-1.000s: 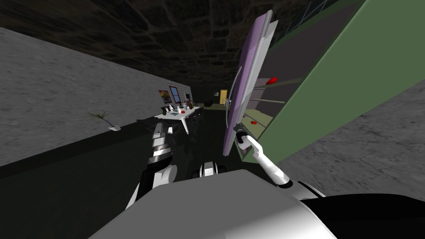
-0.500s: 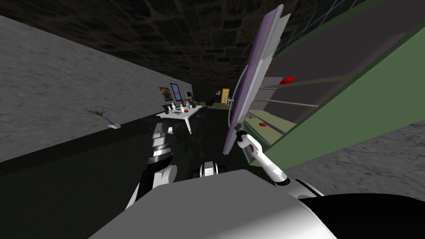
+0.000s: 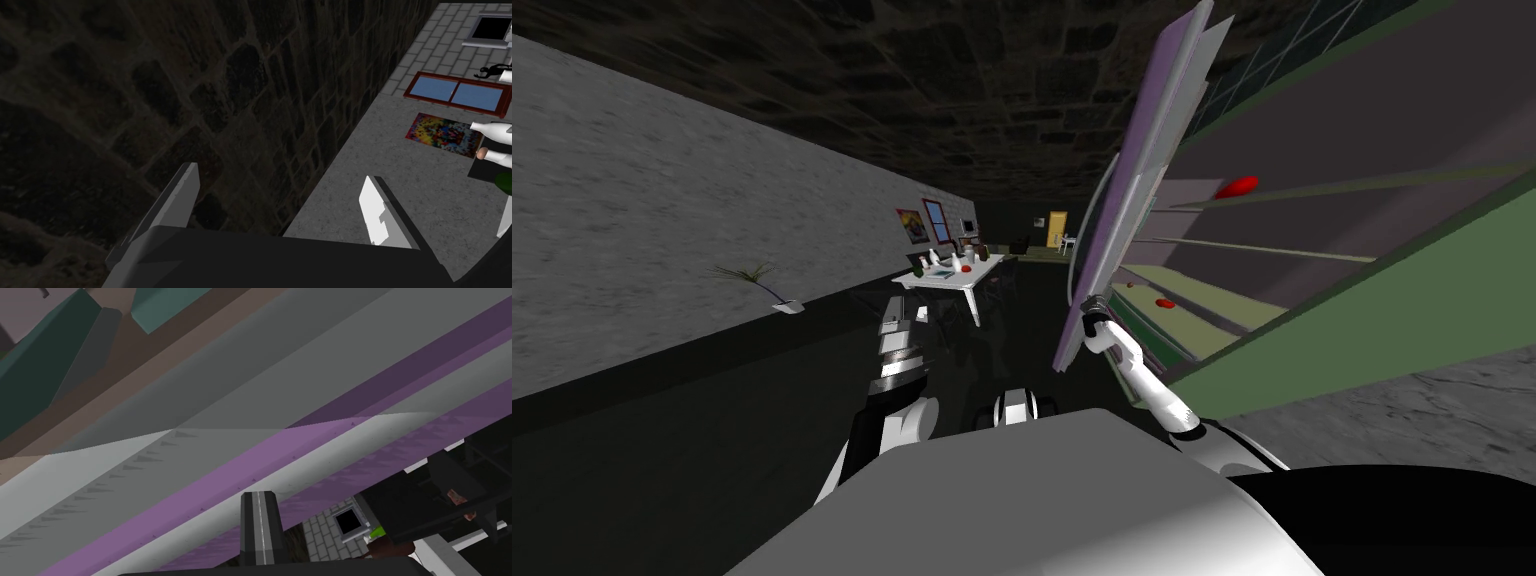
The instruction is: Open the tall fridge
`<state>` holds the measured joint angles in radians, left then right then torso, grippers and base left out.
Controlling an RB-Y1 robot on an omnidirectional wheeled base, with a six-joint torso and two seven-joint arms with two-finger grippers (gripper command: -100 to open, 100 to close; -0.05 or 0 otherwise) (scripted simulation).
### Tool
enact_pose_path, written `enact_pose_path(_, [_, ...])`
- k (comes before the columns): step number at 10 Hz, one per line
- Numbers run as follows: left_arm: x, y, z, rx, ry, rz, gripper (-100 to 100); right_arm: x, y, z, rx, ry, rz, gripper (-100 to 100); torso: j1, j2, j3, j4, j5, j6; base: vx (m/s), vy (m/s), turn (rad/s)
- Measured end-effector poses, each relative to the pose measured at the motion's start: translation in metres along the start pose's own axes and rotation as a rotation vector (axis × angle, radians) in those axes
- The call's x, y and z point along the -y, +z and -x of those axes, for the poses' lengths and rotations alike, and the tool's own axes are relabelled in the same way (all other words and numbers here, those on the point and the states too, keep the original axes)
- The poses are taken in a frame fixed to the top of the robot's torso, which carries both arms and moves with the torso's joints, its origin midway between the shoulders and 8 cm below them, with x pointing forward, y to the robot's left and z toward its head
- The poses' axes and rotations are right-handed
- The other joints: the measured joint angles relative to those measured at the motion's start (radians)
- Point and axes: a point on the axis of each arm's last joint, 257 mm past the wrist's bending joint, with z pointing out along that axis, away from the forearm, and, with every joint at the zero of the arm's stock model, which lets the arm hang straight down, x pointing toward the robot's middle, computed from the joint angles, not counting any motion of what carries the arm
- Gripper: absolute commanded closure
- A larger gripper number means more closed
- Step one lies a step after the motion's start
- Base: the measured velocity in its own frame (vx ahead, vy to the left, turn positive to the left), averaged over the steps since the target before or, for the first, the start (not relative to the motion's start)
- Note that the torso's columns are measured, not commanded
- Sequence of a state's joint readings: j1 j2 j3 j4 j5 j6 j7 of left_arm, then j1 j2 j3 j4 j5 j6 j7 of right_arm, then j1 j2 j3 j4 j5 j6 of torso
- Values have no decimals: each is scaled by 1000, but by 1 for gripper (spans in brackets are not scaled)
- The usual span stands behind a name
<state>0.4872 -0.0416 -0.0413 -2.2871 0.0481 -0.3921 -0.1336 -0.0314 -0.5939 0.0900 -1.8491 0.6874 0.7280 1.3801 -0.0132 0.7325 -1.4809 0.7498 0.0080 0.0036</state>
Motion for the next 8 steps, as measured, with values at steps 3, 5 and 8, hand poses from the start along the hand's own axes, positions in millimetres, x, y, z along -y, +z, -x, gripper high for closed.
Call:
enact_pose_path(3, [0, 0, 0, 0, 0, 0, 0, 15, -3, -7, -28, -5, -42, 100, 12, 2, 2, -4, -1, 0, 127, 186, -30])
enact_pose_path(5, [0, 0, 0, 0, 0, 0, 0, 21, 0, -14, -47, -7, -53, -100, 8, 7, 5, -8, -6, -3, 90, 90, -25])
enact_pose_path(8, [0, 0, 0, 0, 0, 0, 0, 32, 3, -27, -85, 1, -84, -100, 12, 0, 1, -12, -7, -2, 182, 152, -38])
